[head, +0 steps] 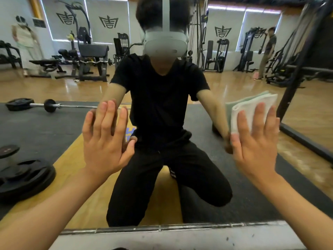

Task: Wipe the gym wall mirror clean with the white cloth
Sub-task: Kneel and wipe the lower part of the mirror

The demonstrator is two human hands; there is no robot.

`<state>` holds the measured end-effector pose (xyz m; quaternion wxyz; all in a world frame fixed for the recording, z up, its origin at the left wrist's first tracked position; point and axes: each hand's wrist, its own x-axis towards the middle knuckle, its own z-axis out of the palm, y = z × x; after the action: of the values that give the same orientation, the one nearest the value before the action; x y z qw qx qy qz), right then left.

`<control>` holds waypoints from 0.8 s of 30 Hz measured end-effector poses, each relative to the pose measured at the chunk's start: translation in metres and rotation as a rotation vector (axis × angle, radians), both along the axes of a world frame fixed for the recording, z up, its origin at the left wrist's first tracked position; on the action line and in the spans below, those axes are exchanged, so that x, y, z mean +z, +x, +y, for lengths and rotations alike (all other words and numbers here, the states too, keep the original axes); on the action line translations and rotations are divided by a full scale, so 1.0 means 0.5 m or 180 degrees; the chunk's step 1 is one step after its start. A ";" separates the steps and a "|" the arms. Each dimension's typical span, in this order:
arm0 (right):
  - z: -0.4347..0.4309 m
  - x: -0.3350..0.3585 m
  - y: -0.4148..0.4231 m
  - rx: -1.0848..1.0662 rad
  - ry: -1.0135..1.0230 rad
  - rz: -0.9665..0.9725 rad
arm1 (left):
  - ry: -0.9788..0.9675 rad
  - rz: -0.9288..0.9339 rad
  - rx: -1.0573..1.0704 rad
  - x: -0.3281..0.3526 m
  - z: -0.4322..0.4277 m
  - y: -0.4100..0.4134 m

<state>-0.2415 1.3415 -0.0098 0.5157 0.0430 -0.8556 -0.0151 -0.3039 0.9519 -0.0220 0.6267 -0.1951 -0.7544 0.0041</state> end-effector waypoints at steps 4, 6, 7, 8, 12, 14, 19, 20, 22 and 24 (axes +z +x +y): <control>-0.130 0.034 -0.010 0.0131 -0.0844 0.0092 | -0.0049 -0.0006 0.0090 -0.002 0.001 -0.002; -0.218 0.073 -0.029 0.0395 -0.0526 0.0159 | -0.0077 -0.0085 0.0104 0.000 0.001 0.003; -0.248 0.089 -0.038 0.0476 -0.0173 0.0196 | -0.0104 -0.0139 0.0106 0.004 0.001 0.007; -0.268 0.102 -0.045 0.0543 0.0115 0.0231 | -0.0117 -0.0202 0.0111 0.007 0.002 0.014; -0.276 0.100 -0.048 0.0678 0.0102 0.0373 | -0.0146 -0.0362 -0.0068 0.029 -0.013 0.048; -0.279 0.081 -0.046 0.0675 -0.0214 0.0397 | -0.0445 -0.0332 -0.0327 0.042 -0.011 0.050; -0.283 -0.007 -0.035 0.0347 -0.1240 0.0307 | -0.2048 -0.0178 -0.0759 0.035 0.016 0.033; -0.276 -0.034 -0.033 0.0293 -0.1418 0.0291 | -0.2276 -0.0177 -0.0813 0.032 0.024 0.031; -0.259 -0.103 -0.030 0.0202 -0.1766 0.0294 | -0.2728 -0.0078 -0.0882 0.031 0.042 0.026; -0.244 -0.181 -0.030 0.0118 -0.2149 0.0312 | -0.3093 0.0029 -0.0876 0.035 0.072 0.022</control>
<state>-0.2565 1.2195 -0.1001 0.5416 -0.1154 -0.7855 0.2763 -0.2927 0.9879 -0.0043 0.4615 -0.5619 -0.6299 0.2730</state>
